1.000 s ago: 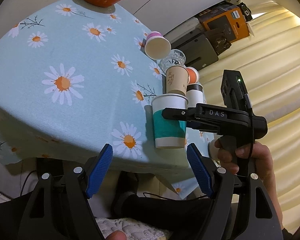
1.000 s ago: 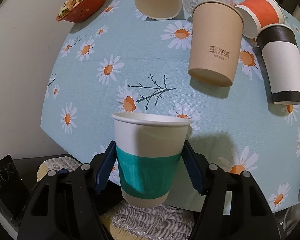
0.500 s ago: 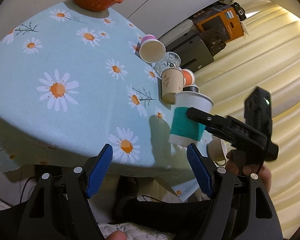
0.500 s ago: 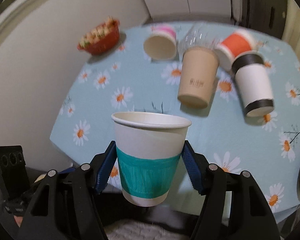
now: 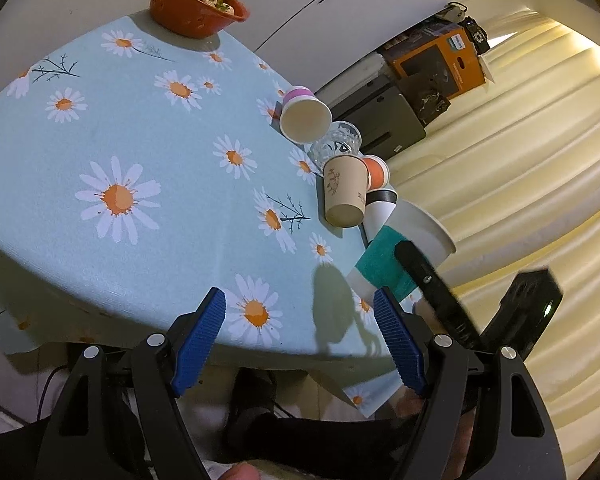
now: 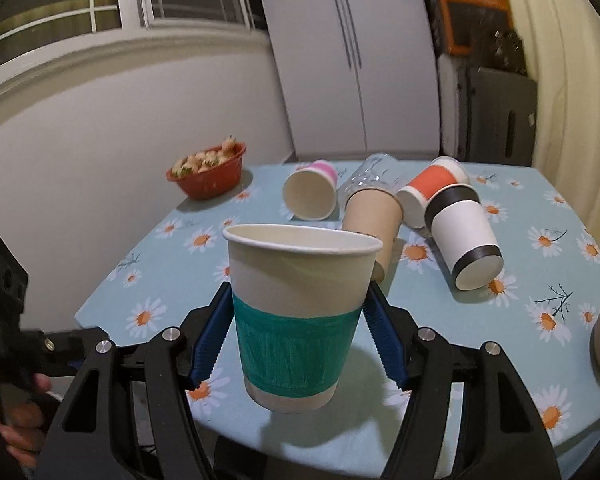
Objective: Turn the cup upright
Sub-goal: 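Lower the upright teal-banded cup onto the tablecloth with the right tool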
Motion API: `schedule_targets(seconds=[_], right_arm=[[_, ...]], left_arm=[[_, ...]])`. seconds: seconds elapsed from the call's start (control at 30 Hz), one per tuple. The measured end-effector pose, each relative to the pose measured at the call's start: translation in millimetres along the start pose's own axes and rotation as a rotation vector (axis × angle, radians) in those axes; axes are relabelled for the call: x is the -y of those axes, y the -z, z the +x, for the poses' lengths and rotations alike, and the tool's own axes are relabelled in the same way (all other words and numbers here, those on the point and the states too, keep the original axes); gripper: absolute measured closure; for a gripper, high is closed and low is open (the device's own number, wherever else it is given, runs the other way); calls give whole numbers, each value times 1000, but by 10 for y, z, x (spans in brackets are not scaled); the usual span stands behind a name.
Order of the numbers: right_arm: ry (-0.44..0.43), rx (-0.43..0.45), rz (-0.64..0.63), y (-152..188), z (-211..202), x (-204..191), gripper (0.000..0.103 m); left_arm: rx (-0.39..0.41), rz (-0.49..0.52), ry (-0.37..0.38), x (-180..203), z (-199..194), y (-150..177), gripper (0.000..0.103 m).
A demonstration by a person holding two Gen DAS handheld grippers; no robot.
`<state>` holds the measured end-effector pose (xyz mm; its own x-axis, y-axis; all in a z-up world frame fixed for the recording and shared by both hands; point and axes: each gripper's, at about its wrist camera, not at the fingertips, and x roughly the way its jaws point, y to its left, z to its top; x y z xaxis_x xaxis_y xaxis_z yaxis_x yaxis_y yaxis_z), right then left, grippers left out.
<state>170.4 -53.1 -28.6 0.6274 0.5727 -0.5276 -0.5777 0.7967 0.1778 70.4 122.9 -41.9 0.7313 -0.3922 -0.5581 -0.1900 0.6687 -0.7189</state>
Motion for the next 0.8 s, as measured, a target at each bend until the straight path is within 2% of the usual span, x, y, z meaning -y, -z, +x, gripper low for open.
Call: schedule_targets(seconds=[0.1,0.17,0.43,0.63,0.8], right_arm=[[68,128,-48,154,-56,-5,38],[101,168,-64,213,-39,-2,38],[137,206,-84,402,127,41,38],[177,253,-164,507,148,-80,38],[189,245,-183,561,209,-99,38]], left_arm=[[0,4,-6,1,7,2,28],[-2,12,-7,0,11,7,28],[9,17,-3,1,0,12,28],[17,30,-11,22,-12,26,28],[20,42,-24,40,-11,31,28]])
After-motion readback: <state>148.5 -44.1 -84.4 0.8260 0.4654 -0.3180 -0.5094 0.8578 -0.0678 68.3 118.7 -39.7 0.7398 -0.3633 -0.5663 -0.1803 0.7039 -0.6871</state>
